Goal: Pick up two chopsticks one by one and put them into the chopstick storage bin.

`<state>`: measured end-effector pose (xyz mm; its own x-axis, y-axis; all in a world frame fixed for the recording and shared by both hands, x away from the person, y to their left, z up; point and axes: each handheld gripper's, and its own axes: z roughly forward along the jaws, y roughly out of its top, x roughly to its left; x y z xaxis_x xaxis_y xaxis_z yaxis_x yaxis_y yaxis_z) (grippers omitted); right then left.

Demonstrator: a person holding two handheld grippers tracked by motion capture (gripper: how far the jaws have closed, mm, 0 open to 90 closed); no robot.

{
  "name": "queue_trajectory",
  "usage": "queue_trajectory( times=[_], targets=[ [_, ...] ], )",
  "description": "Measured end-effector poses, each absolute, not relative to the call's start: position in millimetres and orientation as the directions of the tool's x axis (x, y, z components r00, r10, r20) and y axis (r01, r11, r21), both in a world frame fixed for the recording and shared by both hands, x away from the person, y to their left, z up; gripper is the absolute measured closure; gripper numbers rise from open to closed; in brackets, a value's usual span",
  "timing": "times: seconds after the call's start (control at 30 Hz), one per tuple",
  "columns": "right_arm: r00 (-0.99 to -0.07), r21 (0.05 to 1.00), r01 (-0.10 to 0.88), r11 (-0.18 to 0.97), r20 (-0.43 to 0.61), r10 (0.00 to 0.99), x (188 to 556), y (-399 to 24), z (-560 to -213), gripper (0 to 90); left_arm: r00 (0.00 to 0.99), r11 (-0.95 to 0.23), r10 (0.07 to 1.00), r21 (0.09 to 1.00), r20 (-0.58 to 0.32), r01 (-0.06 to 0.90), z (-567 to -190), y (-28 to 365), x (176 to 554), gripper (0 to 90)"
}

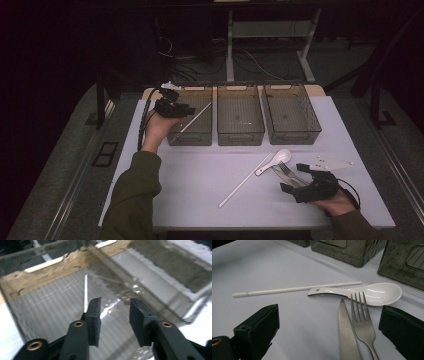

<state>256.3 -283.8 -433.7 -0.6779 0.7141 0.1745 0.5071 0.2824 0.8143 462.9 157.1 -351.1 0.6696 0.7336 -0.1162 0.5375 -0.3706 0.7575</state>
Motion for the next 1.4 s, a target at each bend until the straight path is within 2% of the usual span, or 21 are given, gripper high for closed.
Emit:
queue_trajectory(
  times=[0.27,0.7,1.07,1.4],
  targets=[
    [-0.678,0.814,0.506,0.284,0.172,0.715,256,-284,-434,3.1,0.748,-0.386,0.654,0.801,-0.112,0.458,-333,138,432,46.3],
    [-0.676,0.814,0.507,0.283,0.173,0.716,256,-284,-434,3.1,0.828,-0.413,0.552,0.831,-0.097,0.373,-335,110,378,38.2],
    [-0.670,0.807,0.521,0.278,0.184,0.719,256,-284,-434,3.1,0.851,-0.418,0.515,0.836,-0.105,0.356,-357,87,345,38.4],
    [-0.678,0.813,0.506,0.288,0.169,0.715,256,-284,-434,3.1,0.864,-0.462,0.490,0.808,-0.112,0.367,-387,68,324,42.7]
  ],
)
